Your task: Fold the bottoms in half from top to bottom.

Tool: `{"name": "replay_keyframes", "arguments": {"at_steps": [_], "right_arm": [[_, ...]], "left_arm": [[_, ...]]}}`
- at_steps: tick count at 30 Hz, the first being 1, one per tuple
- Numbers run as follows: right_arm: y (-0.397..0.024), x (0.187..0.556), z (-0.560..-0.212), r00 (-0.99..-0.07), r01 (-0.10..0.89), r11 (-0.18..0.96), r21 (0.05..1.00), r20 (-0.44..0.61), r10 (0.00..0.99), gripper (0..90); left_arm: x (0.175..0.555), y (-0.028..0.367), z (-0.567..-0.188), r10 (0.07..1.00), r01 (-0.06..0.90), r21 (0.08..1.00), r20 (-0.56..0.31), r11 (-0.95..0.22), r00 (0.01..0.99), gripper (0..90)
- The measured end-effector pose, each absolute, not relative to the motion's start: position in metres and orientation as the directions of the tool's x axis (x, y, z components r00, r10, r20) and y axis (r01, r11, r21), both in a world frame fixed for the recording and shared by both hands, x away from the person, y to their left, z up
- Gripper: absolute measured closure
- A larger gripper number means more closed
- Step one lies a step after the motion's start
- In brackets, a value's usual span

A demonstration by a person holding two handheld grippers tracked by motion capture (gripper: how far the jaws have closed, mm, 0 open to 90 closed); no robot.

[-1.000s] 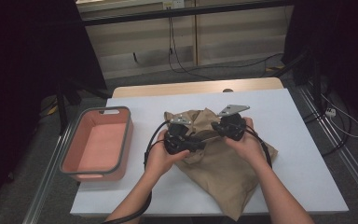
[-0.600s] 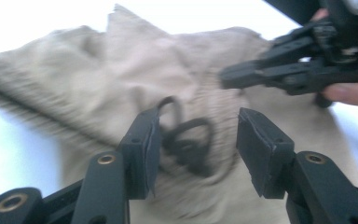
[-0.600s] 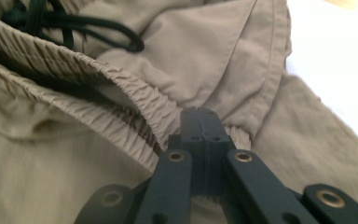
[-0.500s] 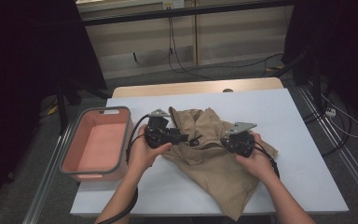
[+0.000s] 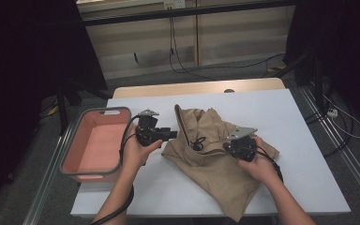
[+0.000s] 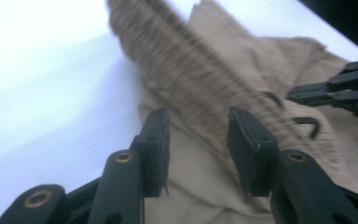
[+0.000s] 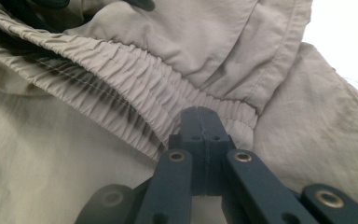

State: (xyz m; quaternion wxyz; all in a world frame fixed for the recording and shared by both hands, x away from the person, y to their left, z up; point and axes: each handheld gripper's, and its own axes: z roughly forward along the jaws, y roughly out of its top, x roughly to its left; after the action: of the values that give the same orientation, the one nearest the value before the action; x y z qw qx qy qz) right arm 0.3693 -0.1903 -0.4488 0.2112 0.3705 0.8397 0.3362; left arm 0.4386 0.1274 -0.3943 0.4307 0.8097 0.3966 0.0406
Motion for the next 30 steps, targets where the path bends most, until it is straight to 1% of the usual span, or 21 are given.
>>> {"name": "replay_keyframes", "arguments": {"at_steps": [4,7,9,13,15,25,30], "right_arm": [[-0.193,0.369,-0.45,-0.637,0.488,0.483,0.727,-0.082,0.767,90.0],[-0.194,0.367,-0.451,-0.64,0.487,0.489,0.723,-0.085,0.764,90.0],[-0.194,0.366,-0.451,-0.642,0.49,0.49,0.721,-0.082,0.763,90.0],[-0.195,0.366,-0.452,-0.645,0.49,0.488,0.723,-0.076,0.761,90.0],[-0.195,0.365,-0.452,-0.644,0.491,0.486,0.723,-0.075,0.762,90.0],[-0.196,0.364,-0.452,-0.642,0.497,0.484,0.721,-0.07,0.763,90.0],[-0.197,0.365,-0.452,-0.641,0.499,0.482,0.72,-0.068,0.765,90.0]], "left_arm": [[0.442,0.123,-0.405,0.687,0.611,0.723,-0.267,-0.321,0.676,63.5],[0.446,0.121,-0.411,0.689,0.609,0.721,-0.257,-0.33,0.677,69.5],[0.447,0.118,-0.413,0.689,0.61,0.722,-0.26,-0.326,0.676,75.7],[0.448,0.111,-0.415,0.684,0.592,0.73,-0.239,-0.341,0.689,83.9],[0.447,0.106,-0.416,0.679,0.588,0.735,-0.242,-0.338,0.693,87.0],[0.435,0.074,-0.419,0.617,0.531,0.766,-0.23,-0.362,0.753,89.9],[0.425,0.055,-0.424,0.565,0.503,0.755,-0.216,-0.42,0.796,90.0]]}}
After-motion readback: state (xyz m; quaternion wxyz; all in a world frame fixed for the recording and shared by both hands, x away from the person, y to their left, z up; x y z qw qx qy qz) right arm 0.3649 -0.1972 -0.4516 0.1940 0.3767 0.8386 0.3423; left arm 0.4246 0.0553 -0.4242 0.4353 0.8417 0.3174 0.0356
